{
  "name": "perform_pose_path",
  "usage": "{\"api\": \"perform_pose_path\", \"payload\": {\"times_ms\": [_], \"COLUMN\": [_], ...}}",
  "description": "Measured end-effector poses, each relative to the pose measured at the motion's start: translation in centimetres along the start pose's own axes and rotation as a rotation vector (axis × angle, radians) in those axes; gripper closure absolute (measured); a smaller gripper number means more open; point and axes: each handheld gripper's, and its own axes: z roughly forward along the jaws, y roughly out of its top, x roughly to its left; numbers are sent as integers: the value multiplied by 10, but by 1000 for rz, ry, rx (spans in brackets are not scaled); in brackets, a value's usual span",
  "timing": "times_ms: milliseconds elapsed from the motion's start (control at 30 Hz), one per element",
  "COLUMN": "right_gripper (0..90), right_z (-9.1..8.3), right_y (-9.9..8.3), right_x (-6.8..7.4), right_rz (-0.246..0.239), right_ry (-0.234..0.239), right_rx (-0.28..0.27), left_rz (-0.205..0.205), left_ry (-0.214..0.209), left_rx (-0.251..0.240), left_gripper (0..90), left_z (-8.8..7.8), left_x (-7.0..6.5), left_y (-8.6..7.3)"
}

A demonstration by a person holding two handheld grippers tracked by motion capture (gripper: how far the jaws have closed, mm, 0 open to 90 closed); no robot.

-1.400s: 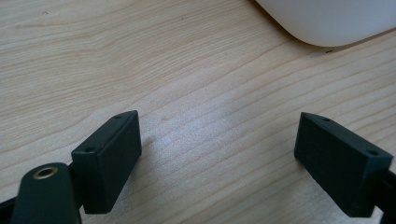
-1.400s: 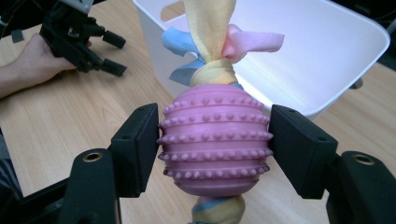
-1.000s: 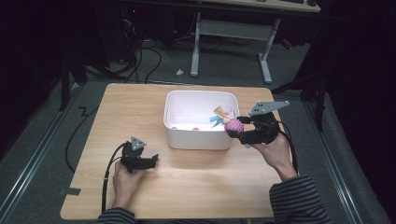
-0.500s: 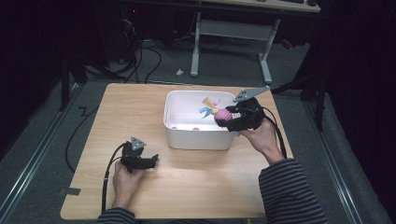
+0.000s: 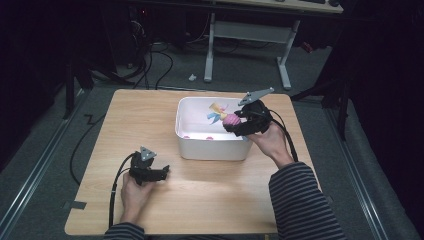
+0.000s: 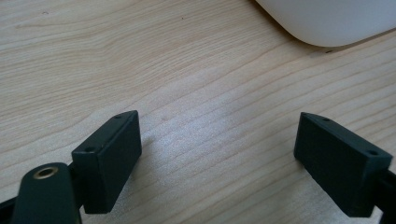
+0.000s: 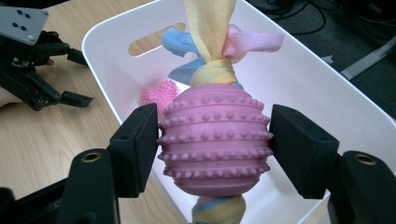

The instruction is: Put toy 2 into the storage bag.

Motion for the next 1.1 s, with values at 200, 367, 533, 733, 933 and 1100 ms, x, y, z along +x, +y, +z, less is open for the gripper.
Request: {"api": "perform_pose_path", "payload": {"times_ms": [200,367,533,733,933,1100], "right_gripper": [344,343,340,335,299,286], "right_z": [14,21,25,30,32,24], "right_y": [0,1,0,0,-1,-2], "right_x": [2,3,6,8,10,9], "right_rz": [-17,-24,-25,-35,-57,-44], "right_ry": [14,44,67,88,89,70], "right_rx": [28,34,48,57,41,10], "left_rz": [-1,-1,-1,-1,-1,-1], "left_ry": [0,0,0,0,0,0], "left_rx": [0,0,0,0,-1,-1], "left_gripper": [150,150,150,151,152,154], "left_z": [0,0,0,0,0,0], "left_x": [0,0,0,0,0,0], "left_y": [0,0,0,0,0,0]}}
